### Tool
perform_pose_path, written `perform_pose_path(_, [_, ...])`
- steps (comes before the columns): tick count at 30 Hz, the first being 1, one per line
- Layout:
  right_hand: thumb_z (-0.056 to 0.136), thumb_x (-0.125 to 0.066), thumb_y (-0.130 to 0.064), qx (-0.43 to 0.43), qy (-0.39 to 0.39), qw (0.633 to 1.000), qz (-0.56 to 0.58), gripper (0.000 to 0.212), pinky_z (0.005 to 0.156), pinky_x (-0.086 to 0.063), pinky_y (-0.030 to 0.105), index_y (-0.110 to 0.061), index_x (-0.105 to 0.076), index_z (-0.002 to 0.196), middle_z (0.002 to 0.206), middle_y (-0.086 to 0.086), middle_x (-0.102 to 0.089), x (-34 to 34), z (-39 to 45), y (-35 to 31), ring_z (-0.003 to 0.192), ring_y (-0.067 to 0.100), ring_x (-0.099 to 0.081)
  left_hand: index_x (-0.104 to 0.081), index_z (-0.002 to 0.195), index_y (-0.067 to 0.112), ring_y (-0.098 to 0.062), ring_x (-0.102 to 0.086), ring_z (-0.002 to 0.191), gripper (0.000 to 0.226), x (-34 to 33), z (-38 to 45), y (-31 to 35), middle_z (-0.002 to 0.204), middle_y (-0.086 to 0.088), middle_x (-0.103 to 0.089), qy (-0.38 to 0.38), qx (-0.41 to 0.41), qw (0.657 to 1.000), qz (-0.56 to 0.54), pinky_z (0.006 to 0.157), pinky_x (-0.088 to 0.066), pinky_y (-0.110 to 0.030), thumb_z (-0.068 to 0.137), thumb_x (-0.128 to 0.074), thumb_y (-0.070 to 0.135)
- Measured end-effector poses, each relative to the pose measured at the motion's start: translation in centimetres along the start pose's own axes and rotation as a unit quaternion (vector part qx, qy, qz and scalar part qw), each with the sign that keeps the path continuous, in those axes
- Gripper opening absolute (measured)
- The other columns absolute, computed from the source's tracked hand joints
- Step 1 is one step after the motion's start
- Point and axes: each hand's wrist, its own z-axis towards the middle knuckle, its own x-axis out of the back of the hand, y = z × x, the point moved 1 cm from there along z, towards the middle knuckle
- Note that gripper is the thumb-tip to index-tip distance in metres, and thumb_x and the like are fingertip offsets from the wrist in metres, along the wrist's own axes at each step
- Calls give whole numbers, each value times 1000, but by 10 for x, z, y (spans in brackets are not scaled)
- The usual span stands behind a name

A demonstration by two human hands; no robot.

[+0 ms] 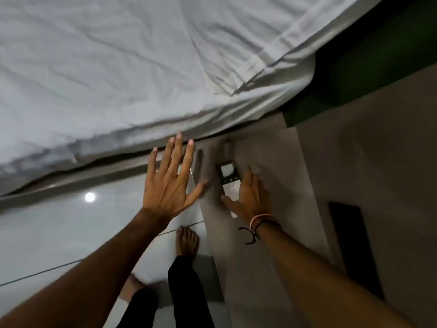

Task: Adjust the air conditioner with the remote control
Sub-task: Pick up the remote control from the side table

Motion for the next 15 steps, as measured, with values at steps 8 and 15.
perform_pose_path(8, [73, -82, -35, -31, 2, 997, 76, 93, 96, -52, 46, -9, -32, 147, 141, 17, -46, -45, 15, 10, 127, 37, -50, -9, 161, 13, -30, -17, 156, 92, -35, -17, -11, 169, -18, -14, -4, 10, 1000, 14, 124, -21, -58, 93, -15, 75])
perform_pose_path(15, [62, -86, -12, -32, -58, 973, 222, 50, 74, -52, 31, -15, -55, 101, 96, 4, -67, -9, 7, -4, 91, 27, -68, -12, 160, 9, -29, -24, 154, 87, 13, -24, -32, 168, -17, -22, 27, 8, 998, 58, 121, -27, -57, 98, -27, 67])
